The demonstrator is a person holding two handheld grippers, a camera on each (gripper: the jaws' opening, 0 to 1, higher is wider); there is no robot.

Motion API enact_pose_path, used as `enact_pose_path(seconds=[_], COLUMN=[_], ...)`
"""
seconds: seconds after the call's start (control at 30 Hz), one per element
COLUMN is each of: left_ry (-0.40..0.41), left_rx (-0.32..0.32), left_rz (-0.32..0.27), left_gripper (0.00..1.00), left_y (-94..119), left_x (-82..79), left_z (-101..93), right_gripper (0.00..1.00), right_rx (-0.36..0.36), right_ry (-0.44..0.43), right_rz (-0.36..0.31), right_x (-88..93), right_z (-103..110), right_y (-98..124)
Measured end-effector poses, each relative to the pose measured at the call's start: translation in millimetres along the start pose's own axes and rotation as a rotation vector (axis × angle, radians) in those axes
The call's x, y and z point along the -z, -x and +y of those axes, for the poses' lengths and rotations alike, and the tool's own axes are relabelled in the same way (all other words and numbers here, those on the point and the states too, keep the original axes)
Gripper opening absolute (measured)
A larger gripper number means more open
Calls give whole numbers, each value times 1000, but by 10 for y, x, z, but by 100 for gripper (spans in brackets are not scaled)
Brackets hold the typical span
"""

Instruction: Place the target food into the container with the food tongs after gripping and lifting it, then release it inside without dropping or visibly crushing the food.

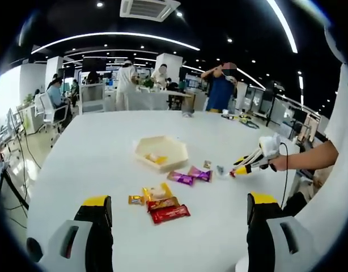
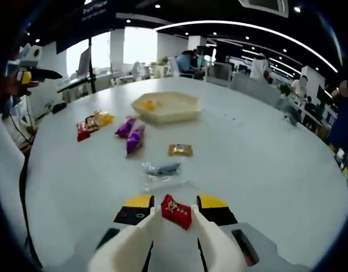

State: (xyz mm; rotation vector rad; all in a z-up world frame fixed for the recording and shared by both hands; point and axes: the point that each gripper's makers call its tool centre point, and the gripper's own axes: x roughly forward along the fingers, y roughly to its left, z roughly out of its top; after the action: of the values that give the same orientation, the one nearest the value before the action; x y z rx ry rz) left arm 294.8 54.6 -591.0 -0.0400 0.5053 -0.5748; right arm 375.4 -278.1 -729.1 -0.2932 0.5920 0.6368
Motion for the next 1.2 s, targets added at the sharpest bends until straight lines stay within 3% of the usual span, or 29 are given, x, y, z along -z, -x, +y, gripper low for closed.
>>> enact_pose_path(seconds=[0.13, 0.17, 0.33, 0.4, 0.47, 0.7, 0.8, 0.97, 1.2], left_ry=[-4, -5, -2, 0, 4, 27, 33, 27, 3], left_rx=[-1, -2, -2, -4, -7, -18, -13, 11, 35], left_rz=[-2, -4, -9, -7, -4, -3, -6, -6, -11], left_gripper=[99, 99, 99, 99, 99, 99, 99, 99, 99], left_y=[-3, -3, -6, -8, -7, -3, -34, -99, -132], left_x=[-20, -27, -50, -43, -35, 1, -1, -44, -128], left_z=[7, 12, 21, 24, 30, 57, 69, 65, 74], right_gripper=[29, 29, 29, 29, 29, 29, 29, 29, 29], right_rx=[-22, -36, -111, -116, -93, 42, 105, 140, 174], right_ry=[50, 58, 146, 157, 135, -179, -230, -285, -361], right_rz=[-2, -28, -34, 11, 39, 28, 13, 41, 27], right_x=[-90, -143, -216, -164, -135, -95, -56, 56, 87], right_z=[30, 42, 37, -9, -81, -111, -78, 1, -47], right_y=[29, 39, 80, 69, 57, 110, 133, 132, 104])
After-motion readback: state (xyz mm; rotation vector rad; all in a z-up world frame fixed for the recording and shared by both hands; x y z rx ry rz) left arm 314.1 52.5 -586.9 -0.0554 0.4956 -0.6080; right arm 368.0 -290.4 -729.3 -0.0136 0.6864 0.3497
